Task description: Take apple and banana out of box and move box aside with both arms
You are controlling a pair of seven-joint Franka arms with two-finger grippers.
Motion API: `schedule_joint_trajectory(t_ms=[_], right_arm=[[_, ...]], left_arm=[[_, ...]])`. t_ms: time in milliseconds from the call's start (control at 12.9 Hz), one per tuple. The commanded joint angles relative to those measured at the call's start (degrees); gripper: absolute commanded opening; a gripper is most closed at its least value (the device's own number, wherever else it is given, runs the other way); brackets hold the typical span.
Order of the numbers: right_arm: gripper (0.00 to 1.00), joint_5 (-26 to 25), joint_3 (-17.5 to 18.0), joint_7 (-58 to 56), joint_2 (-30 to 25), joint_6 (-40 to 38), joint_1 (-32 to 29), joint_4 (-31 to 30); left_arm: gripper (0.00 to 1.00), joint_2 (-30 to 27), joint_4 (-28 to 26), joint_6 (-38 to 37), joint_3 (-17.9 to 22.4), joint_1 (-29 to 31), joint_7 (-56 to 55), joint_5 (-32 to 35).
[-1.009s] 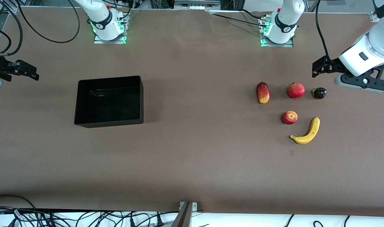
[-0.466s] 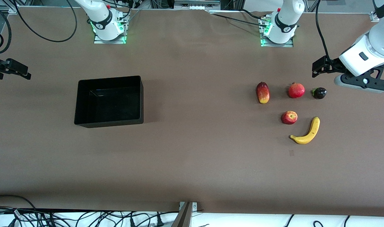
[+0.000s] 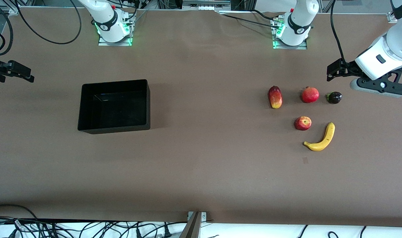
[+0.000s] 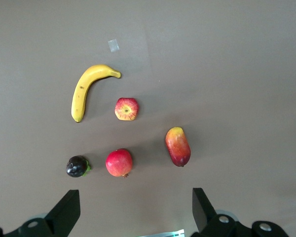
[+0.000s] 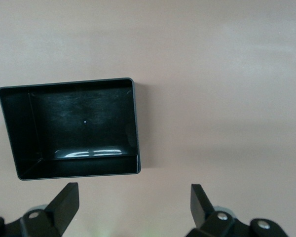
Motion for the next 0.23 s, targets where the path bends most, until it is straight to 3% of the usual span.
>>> schedule_joint_trajectory(t_ms=[0,155], right_arm=[[1.0,1.2,0.5,0.7,-0.6,-1.1,-0.4,0.5],[1.0,1.2,0.5,0.7,-0.7,-1.1,-0.5,0.5]], left_arm=[[1.0,0.6,1.5,-1.1,-0.3,0.5,-0.5,-0.8],[1.0,0.6,1.4,-1.1,-0.2,0.5,-0.5,-0.9]])
